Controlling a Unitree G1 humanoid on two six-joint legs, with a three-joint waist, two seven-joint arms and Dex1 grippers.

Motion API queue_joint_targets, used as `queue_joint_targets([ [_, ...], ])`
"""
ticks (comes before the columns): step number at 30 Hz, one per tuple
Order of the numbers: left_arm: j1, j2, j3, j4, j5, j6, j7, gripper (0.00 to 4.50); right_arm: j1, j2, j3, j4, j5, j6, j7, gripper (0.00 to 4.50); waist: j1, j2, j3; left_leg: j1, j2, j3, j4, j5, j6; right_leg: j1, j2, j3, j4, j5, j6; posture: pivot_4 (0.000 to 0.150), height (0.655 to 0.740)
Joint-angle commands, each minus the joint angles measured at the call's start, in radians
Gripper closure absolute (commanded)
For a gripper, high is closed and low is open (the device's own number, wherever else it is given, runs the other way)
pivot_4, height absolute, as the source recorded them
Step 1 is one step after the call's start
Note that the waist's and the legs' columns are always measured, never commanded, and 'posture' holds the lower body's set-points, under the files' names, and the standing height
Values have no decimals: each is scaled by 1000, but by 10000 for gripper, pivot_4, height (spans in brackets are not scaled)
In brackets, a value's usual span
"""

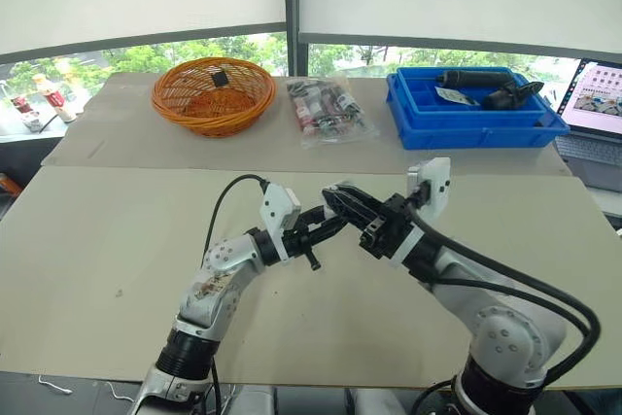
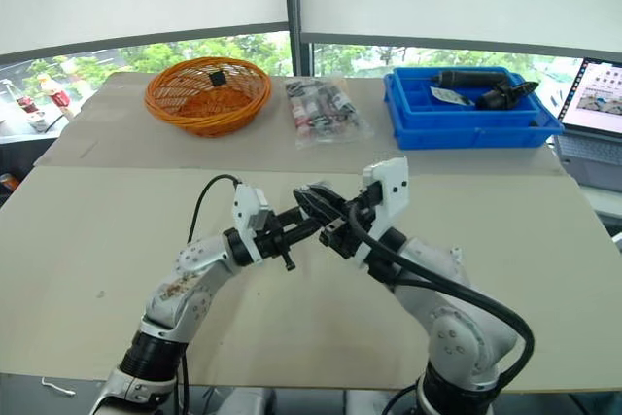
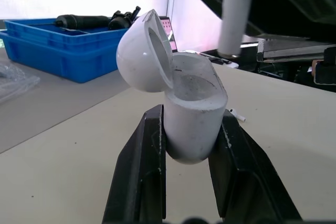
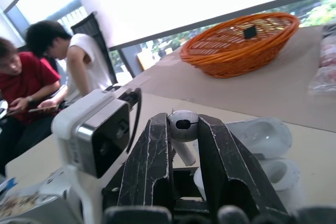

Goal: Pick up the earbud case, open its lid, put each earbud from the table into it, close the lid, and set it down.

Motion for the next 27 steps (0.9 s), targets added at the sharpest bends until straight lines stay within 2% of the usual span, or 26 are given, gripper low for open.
queue_joint_targets([
  [1,-23,-5,17,-5,-15,-8,-3,39079,10,5,41,21,-34,-126,-22,41780,-4,0,0,0,0,0,0,0,0,0,0,0,0,0,0,1500,7114],
  [12,-33,-5,22,7,-10,-12,-9,39079,70,-46,115,59,-41,-234,-37,41780,-8,0,0,0,0,0,0,0,0,0,0,0,0,0,0,1500,7114],
  [27,-36,-4,16,5,-5,-15,-11,39079,106,-115,234,100,-142,-323,-58,41780,-8,0,0,0,0,0,0,0,0,0,0,0,0,0,0,1500,7114],
])
